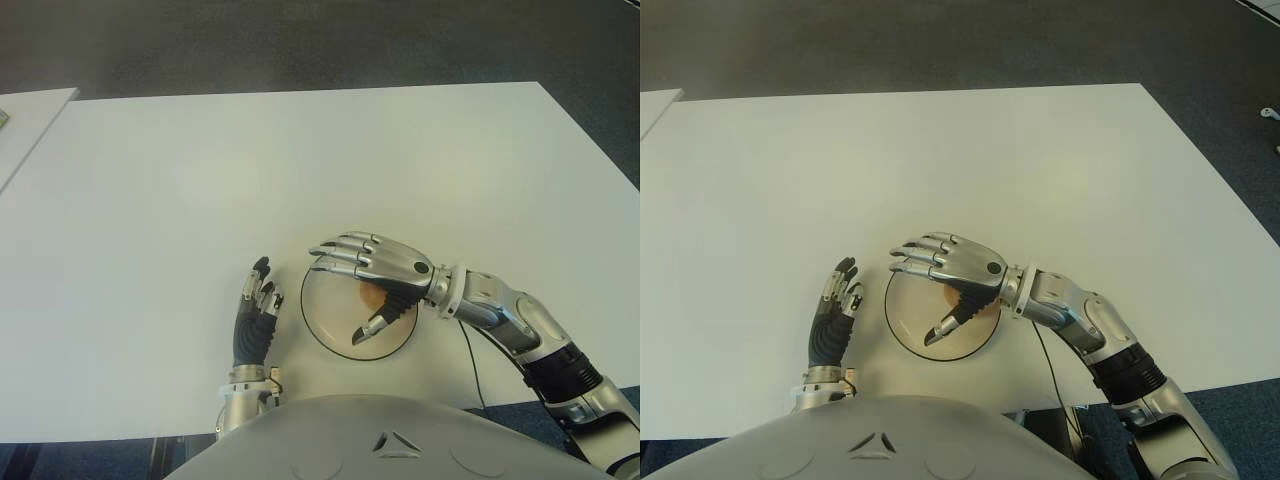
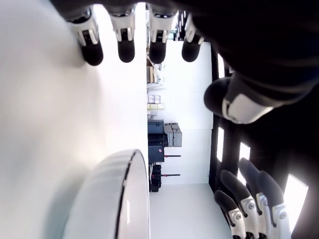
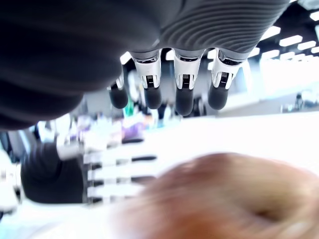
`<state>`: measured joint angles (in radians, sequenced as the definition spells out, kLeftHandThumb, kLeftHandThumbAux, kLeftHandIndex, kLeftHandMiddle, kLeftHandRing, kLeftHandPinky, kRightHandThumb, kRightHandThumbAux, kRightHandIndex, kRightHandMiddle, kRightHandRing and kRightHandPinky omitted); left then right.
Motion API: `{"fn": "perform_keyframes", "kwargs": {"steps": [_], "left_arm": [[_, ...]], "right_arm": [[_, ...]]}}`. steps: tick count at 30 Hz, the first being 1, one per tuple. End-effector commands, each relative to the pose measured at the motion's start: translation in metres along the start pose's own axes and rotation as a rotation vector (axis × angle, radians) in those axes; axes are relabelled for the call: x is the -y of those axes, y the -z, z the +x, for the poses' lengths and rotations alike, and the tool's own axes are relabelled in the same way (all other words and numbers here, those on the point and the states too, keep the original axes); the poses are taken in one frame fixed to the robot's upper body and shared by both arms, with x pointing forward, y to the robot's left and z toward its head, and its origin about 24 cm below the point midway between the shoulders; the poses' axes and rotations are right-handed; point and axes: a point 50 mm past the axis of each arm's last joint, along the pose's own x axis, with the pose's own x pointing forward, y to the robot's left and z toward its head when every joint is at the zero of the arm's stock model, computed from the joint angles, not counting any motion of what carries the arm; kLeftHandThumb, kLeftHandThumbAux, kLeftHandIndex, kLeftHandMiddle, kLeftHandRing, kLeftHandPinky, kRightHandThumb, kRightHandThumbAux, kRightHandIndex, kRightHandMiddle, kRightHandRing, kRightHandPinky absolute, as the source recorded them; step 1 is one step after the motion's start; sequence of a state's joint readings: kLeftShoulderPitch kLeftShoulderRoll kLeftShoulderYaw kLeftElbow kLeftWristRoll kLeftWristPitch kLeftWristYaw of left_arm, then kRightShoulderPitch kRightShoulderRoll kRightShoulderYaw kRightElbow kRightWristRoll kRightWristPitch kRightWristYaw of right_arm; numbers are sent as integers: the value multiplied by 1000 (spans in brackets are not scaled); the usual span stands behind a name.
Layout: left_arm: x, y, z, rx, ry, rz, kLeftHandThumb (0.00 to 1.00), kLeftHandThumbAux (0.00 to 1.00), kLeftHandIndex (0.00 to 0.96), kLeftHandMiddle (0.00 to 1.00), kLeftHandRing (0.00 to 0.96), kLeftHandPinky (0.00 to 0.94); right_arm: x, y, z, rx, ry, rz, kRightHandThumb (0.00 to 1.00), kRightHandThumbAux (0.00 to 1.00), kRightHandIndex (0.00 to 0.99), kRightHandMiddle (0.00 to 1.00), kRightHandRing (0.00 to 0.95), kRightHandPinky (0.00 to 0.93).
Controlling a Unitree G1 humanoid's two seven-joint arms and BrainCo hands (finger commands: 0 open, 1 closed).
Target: Put the apples into the plate.
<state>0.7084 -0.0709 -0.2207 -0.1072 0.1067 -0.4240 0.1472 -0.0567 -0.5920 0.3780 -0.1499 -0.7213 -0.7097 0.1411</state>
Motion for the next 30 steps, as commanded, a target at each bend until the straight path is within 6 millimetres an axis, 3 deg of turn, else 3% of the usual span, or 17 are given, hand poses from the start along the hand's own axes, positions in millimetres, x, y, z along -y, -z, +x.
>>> {"fn": "perform_keyframes", "kwargs": {"steps": [1, 21, 26, 30], "left_arm": [[5, 2, 1, -18, -11, -26, 15, 485, 15, 4, 0, 8], [4, 2, 0, -3, -20, -4, 39, 498, 29, 0, 0, 0], [4, 3, 0, -1, -17, 2, 30, 508, 24, 0, 0, 0], [4, 4, -1, -8, -8, 8, 28, 509, 15, 0, 0, 0]], "right_arm": [[-1, 3, -2, -45, 30, 33, 135, 218, 0, 0, 0, 0], [16, 14, -11, -124, 118, 121, 156, 163, 0, 0, 0, 0], [28, 30, -32, -200, 156, 256, 161, 144, 0, 0, 0, 0], [21, 45, -46, -284, 211, 517, 154, 137, 0, 0, 0, 0]]}}
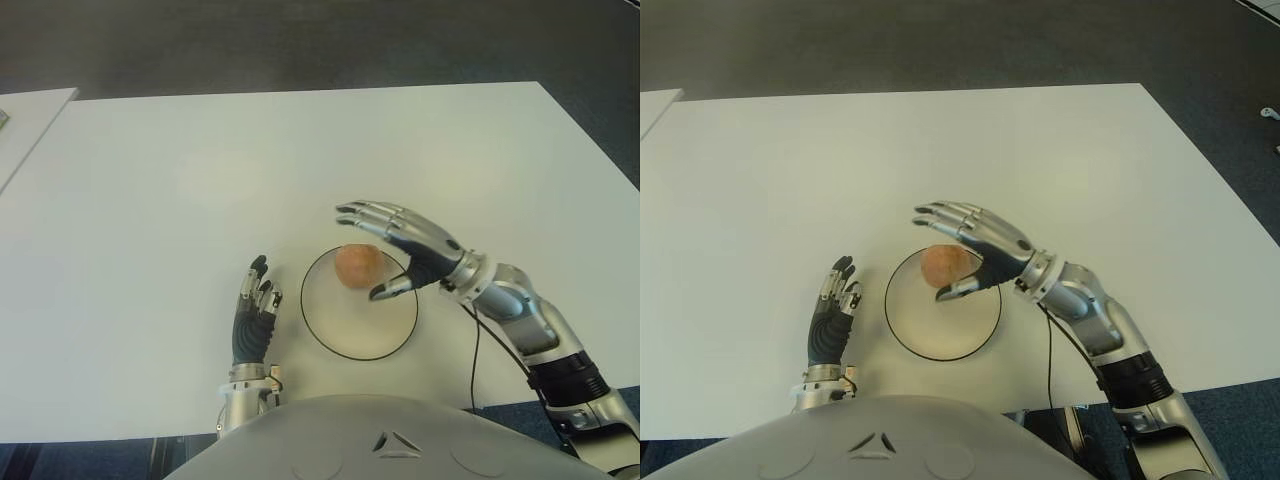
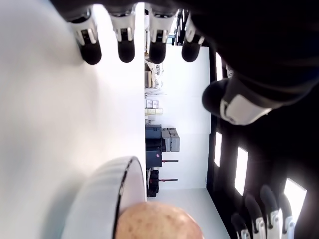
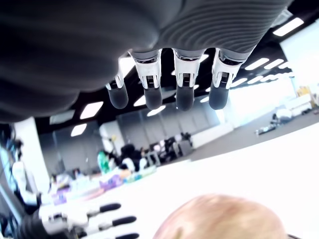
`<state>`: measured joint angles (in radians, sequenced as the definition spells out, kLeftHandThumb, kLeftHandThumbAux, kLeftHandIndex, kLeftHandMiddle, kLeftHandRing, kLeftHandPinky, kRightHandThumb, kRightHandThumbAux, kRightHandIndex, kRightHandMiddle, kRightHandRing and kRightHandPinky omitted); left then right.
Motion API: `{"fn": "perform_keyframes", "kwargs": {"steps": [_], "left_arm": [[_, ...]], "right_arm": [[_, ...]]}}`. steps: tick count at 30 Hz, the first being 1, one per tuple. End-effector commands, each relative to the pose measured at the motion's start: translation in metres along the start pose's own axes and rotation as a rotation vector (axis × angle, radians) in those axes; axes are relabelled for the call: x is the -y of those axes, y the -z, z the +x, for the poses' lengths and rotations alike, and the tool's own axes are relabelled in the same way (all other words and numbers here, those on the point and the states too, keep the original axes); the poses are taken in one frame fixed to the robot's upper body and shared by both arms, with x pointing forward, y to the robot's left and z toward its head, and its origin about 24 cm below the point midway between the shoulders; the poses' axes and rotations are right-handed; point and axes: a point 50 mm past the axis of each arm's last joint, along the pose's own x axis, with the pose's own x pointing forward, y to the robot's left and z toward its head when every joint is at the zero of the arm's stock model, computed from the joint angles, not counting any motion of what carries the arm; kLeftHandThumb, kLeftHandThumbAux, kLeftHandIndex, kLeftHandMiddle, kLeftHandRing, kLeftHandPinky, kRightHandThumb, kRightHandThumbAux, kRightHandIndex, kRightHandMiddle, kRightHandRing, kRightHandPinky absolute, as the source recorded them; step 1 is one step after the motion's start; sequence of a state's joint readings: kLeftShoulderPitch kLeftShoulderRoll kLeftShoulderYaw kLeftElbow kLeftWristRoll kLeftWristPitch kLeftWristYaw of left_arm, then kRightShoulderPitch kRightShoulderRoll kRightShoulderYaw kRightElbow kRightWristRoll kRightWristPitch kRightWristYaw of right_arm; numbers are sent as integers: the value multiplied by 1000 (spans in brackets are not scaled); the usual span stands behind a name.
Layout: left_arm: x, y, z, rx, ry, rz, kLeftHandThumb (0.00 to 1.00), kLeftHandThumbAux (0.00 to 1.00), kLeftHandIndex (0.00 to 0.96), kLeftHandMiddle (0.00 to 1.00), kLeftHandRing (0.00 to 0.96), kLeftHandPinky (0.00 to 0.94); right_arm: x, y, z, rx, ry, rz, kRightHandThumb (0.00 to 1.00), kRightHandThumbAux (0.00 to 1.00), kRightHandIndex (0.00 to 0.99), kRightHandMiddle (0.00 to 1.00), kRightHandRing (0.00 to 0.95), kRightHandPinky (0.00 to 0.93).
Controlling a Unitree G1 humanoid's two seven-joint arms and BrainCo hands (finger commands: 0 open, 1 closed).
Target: Put the apples into the plate.
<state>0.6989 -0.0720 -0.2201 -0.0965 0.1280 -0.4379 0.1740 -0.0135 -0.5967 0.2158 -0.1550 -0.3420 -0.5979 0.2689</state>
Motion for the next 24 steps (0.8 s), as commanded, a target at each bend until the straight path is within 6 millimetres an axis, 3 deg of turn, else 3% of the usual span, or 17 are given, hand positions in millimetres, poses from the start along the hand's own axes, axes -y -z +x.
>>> {"fn": "perform_keyframes", "kwargs": {"steps": [1, 5, 9, 11, 16, 24], "left_arm": [[3, 4, -3, -25, 9, -8, 27, 508, 12, 0, 0, 0], [1, 5, -4, -31, 11, -7, 28, 507, 9, 0, 0, 0], [-3, 6, -4, -31, 2, 1, 32, 503, 7, 0, 0, 0], [-4, 6, -4, -35, 6, 4, 34, 499, 5, 0, 0, 0], [-8, 7, -6, -44, 19, 7, 27, 495, 0, 0, 0, 0], [-13, 10, -6, -41, 33, 13, 25, 485, 0, 0, 0, 0]], "right_arm": [[-2, 27, -18, -156, 41, 307, 150, 139, 0, 0, 0, 0], [-11, 66, -40, -292, 181, 577, 137, 147, 0, 0, 0, 0], [-23, 70, -69, -367, 389, 876, 110, 172, 0, 0, 0, 0], [-27, 69, -77, -387, 441, 930, 83, 182, 0, 0, 0, 0], [-39, 63, -89, -435, 468, 935, 46, 202, 0, 0, 0, 0], [-61, 63, -108, -516, 384, 778, 37, 258, 0, 0, 0, 0]]}}
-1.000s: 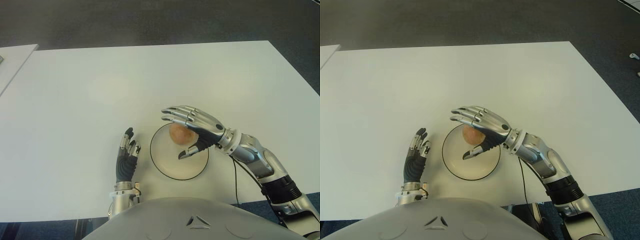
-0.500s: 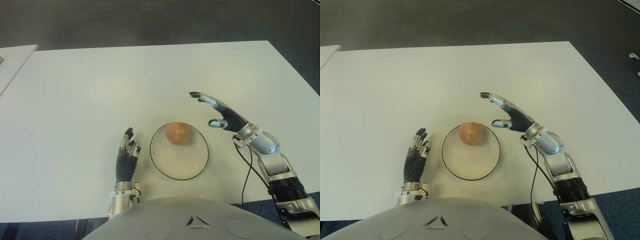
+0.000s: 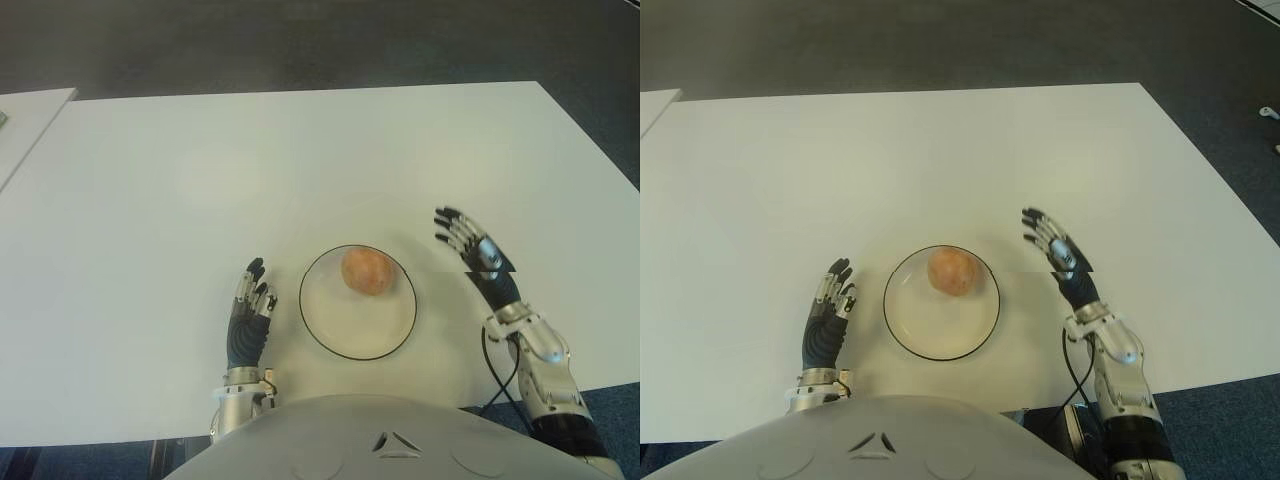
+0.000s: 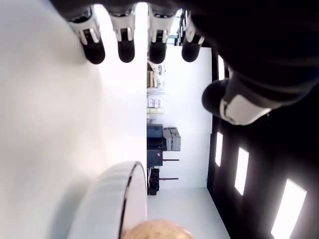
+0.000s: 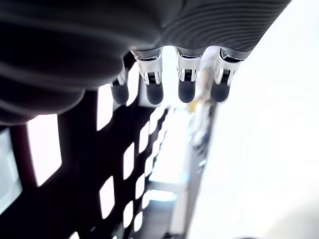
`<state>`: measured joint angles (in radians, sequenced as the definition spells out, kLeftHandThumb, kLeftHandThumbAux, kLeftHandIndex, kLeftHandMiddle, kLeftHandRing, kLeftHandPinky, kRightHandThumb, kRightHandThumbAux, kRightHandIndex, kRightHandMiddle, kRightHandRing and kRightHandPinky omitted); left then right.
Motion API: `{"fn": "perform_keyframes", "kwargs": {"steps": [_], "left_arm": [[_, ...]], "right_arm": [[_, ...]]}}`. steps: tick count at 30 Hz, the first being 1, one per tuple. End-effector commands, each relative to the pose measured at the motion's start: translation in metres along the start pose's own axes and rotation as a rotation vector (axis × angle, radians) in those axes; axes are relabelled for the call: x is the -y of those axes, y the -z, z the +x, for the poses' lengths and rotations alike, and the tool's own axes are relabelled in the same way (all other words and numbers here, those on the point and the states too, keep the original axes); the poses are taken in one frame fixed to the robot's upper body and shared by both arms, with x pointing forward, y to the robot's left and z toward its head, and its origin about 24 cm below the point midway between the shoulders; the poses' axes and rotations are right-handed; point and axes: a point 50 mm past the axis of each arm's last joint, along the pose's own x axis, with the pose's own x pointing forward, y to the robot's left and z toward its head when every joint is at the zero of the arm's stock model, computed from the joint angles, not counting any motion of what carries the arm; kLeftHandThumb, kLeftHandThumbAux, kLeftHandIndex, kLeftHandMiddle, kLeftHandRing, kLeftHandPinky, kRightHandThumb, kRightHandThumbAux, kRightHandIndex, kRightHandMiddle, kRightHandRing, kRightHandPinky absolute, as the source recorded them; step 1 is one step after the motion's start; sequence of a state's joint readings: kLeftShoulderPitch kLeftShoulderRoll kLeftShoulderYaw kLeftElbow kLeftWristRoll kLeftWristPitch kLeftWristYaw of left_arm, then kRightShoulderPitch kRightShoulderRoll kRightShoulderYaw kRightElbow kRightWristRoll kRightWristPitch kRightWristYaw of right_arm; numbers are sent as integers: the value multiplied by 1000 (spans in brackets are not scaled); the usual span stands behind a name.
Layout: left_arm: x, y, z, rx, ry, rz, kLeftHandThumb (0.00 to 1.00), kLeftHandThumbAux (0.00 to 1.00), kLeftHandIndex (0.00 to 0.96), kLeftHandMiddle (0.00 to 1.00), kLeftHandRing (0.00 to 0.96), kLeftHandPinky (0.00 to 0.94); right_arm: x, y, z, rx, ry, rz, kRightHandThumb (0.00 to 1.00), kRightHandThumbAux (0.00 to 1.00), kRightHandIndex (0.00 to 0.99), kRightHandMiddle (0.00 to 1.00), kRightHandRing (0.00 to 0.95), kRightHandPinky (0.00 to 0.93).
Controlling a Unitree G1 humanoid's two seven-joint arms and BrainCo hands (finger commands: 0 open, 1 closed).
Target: Put the apples into the plate.
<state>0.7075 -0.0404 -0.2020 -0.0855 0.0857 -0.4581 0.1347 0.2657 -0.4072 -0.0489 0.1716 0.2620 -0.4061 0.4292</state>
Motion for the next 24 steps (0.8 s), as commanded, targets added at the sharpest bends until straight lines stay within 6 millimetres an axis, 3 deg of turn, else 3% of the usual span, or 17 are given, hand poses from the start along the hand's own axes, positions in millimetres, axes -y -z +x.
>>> {"fn": "perform_keyframes", "kwargs": {"steps": [1, 10, 18, 24], "left_arm": [[-5, 7, -3, -32, 12, 18, 26, 484, 0, 0, 0, 0], [-12, 8, -4, -37, 10, 8, 14, 494, 0, 0, 0, 0], [-17, 7, -4, -22, -1, 27, 8, 495, 0, 0, 0, 0], [-21, 7, -6, -3, -12, 58, 10, 493, 0, 0, 0, 0]], "right_arm": [[-3, 3, -3, 16, 0, -83, 36, 267, 0, 0, 0, 0], [-6, 7, -11, -1, 88, -95, 21, 308, 0, 0, 0, 0], [-15, 20, -13, -30, 162, 1, 10, 359, 0, 0, 0, 0], [-45, 31, -16, -40, 156, 81, 16, 394, 0, 0, 0, 0]]}}
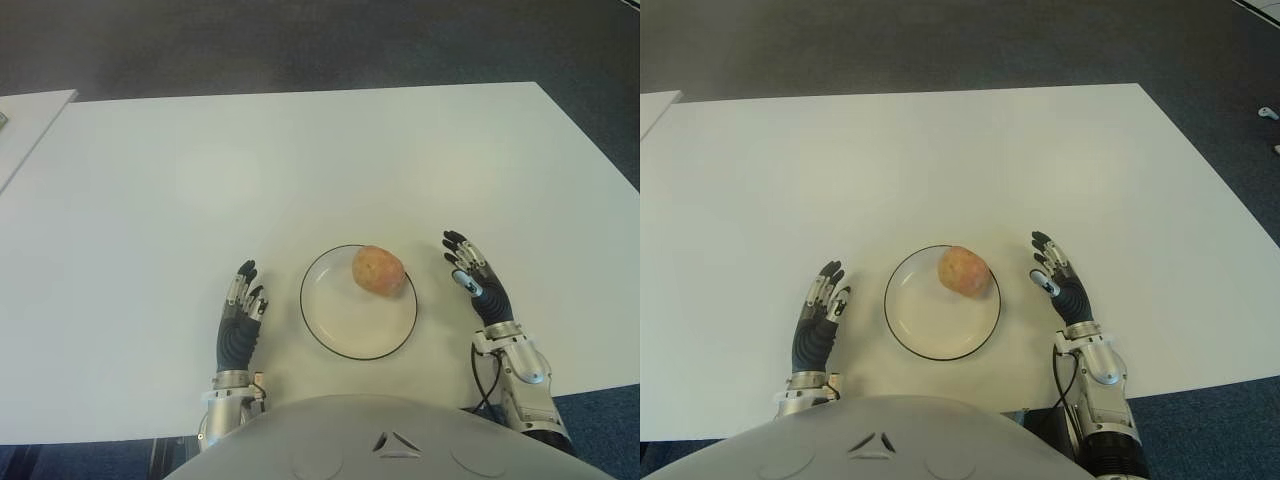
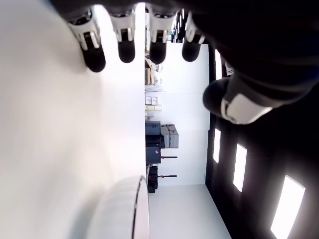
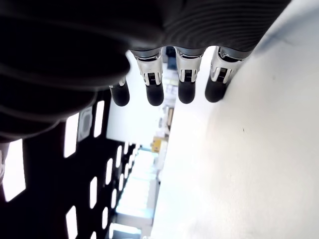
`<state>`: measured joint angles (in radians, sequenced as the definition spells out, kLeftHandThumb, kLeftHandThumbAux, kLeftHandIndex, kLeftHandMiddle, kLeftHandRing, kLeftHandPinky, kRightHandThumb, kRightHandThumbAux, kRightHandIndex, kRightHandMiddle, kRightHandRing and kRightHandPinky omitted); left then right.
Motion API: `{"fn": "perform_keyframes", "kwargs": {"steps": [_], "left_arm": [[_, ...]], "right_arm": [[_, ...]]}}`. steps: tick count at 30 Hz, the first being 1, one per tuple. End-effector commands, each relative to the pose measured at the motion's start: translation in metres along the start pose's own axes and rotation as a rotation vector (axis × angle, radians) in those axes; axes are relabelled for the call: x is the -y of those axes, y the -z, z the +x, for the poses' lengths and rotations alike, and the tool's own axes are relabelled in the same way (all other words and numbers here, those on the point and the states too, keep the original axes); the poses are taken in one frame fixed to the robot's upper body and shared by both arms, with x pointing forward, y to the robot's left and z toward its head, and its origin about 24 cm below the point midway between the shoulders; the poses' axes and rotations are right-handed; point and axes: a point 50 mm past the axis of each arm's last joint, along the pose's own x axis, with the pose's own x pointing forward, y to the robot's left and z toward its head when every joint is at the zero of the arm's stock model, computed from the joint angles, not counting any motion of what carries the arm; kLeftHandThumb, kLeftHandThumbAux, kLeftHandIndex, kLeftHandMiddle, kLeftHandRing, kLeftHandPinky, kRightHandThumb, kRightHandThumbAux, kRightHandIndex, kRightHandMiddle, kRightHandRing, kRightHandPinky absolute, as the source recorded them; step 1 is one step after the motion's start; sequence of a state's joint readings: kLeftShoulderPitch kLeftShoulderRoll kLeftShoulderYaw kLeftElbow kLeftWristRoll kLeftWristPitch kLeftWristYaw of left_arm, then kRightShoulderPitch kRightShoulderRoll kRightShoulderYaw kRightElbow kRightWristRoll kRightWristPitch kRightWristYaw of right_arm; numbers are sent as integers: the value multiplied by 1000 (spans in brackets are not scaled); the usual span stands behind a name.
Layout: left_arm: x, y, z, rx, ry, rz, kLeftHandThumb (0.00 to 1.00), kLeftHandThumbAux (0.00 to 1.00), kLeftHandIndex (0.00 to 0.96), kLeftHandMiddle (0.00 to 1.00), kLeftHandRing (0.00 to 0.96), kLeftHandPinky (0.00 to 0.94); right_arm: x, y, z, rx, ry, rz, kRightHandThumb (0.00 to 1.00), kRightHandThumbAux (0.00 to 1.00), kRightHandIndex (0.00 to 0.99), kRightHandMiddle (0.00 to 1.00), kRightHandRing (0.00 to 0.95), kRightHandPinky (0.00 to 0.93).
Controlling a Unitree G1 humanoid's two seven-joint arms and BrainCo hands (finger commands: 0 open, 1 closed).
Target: Put the apples into the plate.
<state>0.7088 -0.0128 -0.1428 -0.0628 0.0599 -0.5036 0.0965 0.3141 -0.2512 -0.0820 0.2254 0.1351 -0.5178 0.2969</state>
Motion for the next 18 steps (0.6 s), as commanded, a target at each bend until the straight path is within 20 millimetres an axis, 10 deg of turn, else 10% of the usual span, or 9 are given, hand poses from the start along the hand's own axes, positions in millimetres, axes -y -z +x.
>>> {"fn": "perform_keyframes", "kwargs": {"steps": [1, 18], "left_arm": [[-5, 5, -5, -19, -4, 32, 10, 492, 0, 0, 0, 0], [-10, 4, -5, -20, 1, 25, 40, 501, 0, 0, 0, 0]], "right_arm": [[-26, 16, -11, -53, -9, 67, 16, 396, 0, 0, 0, 0], [-41, 20, -16, -84, 23, 135, 29, 469, 0, 0, 0, 0]]}}
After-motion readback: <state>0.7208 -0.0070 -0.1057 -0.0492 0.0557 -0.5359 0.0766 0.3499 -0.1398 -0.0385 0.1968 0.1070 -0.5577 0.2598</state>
